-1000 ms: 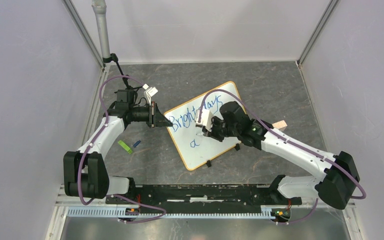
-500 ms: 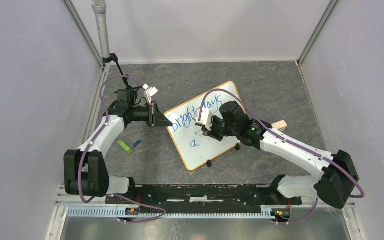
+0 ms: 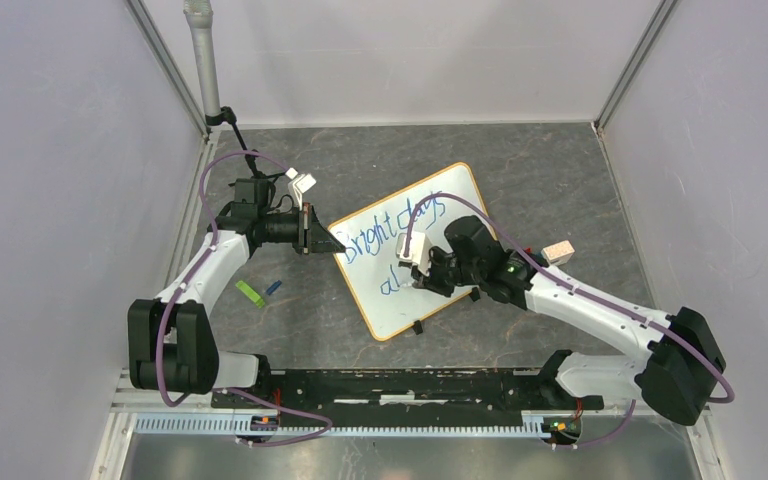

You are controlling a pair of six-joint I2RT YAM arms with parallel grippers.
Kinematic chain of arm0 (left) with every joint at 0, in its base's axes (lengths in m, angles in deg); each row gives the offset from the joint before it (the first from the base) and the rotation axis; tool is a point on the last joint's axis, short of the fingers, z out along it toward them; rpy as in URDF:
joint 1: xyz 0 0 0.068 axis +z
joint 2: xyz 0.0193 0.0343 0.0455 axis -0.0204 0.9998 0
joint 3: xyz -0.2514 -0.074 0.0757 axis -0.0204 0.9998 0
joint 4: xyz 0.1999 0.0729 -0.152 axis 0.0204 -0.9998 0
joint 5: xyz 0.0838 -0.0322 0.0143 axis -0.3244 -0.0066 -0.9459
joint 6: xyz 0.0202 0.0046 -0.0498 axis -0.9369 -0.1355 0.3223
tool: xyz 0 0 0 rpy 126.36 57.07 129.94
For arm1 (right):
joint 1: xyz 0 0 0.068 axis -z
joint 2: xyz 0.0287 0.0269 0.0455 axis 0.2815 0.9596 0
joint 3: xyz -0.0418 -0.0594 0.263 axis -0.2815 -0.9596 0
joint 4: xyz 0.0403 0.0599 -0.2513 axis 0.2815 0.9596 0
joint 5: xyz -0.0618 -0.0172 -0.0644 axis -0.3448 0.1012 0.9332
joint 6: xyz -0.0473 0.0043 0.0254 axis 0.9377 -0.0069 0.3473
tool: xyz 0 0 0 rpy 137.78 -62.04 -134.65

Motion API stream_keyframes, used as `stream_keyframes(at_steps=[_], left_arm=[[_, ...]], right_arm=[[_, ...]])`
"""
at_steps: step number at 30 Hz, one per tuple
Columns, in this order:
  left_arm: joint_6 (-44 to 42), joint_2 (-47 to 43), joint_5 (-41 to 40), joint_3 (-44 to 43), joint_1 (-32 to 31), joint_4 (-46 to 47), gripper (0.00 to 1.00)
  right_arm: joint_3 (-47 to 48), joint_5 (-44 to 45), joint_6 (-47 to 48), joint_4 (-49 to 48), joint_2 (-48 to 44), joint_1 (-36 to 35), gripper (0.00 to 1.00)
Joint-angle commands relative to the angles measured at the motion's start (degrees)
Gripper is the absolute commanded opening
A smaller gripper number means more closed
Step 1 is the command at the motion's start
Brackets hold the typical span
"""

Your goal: Write a sentence on the whiteboard

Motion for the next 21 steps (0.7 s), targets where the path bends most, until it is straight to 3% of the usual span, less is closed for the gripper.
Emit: stream_keyframes(at_steps=[1, 21], left_arm=[[-3.8, 0.9, -2.9, -1.2, -1.4, -0.8, 0.02], [-4.8, 1.1, -3.1, -1.8, -1.8, -1.9, 0.03]], right_arm=[[-1.4, 0.1, -0.3, 0.3, -0.6, 0.2, 0.00], [7.5, 2.9, 0.4, 0.7, 2.1, 0.8, 0.00]])
